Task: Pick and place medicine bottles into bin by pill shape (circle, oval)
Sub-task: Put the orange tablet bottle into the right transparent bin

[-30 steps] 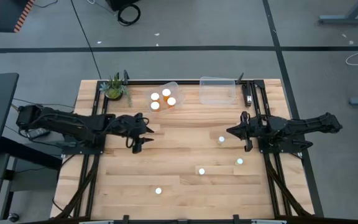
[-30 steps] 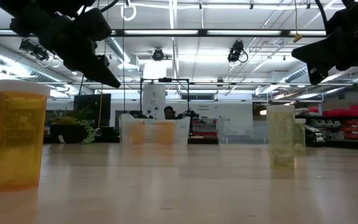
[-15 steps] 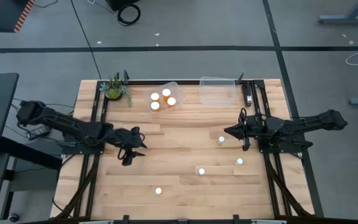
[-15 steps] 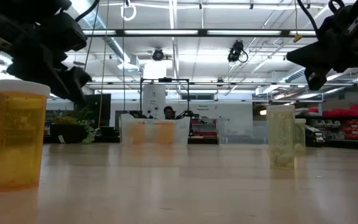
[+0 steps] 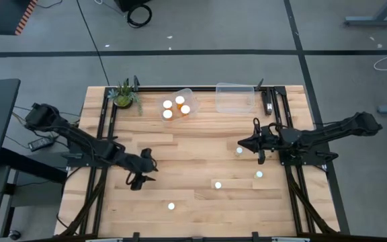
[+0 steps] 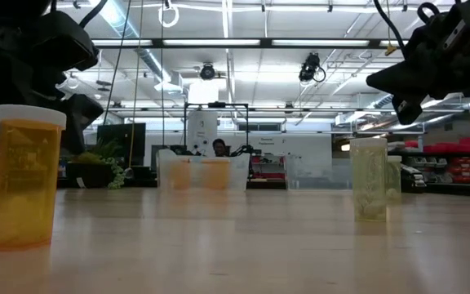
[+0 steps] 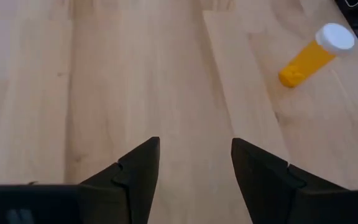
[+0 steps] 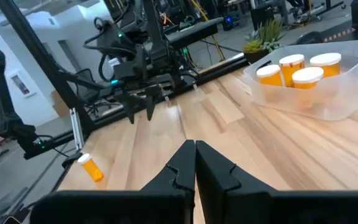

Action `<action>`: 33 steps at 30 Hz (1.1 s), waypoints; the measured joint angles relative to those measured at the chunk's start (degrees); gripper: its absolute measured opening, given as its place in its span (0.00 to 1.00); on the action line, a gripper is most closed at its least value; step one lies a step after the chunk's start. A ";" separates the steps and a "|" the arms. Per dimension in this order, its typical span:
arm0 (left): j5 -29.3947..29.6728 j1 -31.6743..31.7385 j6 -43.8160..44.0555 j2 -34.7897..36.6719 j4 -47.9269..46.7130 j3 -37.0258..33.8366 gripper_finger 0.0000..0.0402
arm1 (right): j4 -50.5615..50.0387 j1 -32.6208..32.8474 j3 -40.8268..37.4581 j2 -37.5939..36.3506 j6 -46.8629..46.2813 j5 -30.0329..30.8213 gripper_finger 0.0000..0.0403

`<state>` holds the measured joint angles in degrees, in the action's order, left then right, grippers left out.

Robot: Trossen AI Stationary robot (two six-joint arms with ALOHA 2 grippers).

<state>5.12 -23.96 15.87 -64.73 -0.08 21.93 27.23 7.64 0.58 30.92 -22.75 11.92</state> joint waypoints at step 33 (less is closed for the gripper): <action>6.85 -12.50 -5.13 -29.97 25.17 9.10 0.68 | -2.24 0.00 25.83 25.64 8.40 -1.33 0.05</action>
<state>11.97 -36.46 10.74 -94.70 25.09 31.03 24.99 7.63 26.41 56.56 -14.34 10.59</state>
